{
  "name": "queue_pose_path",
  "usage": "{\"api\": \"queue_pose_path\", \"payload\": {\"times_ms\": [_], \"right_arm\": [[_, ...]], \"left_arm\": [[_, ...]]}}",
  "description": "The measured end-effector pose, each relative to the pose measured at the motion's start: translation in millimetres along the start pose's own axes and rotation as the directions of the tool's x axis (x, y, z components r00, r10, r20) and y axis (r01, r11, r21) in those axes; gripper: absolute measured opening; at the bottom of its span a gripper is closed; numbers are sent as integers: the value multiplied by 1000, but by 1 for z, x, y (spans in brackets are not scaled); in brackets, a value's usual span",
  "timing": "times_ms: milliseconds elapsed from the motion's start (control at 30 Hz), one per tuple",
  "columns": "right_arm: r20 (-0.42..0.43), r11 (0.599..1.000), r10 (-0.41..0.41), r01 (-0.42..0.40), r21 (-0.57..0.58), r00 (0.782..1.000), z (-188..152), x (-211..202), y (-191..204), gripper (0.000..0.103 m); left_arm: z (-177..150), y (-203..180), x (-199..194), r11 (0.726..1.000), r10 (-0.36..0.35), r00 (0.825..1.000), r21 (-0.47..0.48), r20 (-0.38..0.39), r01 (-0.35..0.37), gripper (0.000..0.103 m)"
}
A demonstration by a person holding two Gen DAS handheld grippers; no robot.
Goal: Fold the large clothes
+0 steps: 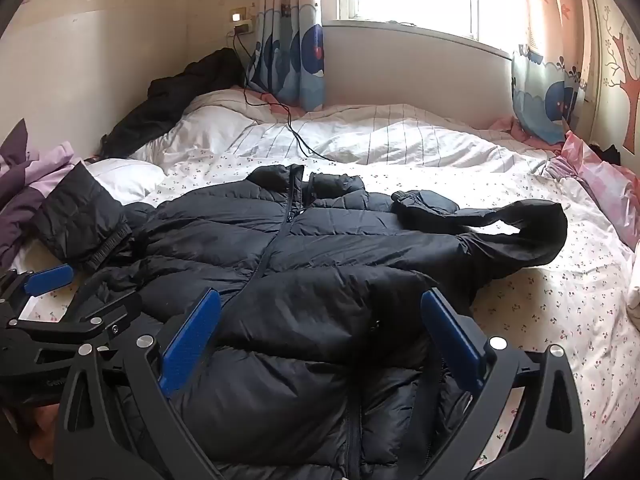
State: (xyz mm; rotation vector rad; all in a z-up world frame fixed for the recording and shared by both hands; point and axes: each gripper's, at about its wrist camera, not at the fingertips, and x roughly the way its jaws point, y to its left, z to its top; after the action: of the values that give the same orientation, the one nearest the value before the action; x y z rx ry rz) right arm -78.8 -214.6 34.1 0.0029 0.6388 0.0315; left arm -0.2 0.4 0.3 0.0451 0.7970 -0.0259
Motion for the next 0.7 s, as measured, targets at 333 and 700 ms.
{"api": "queue_pose_path", "payload": {"times_ms": [333,700], "right_arm": [[-4,1000,-5,6,1,1000,-1,2,0,97],[8,999,-28,28,24,1000,4,-4,-10,97]], "left_arm": [[-1,0,3,1000,-2,1000,2,-6,2,97],[0,2,8,1000,-16,999,-17,-46,16,97]]}}
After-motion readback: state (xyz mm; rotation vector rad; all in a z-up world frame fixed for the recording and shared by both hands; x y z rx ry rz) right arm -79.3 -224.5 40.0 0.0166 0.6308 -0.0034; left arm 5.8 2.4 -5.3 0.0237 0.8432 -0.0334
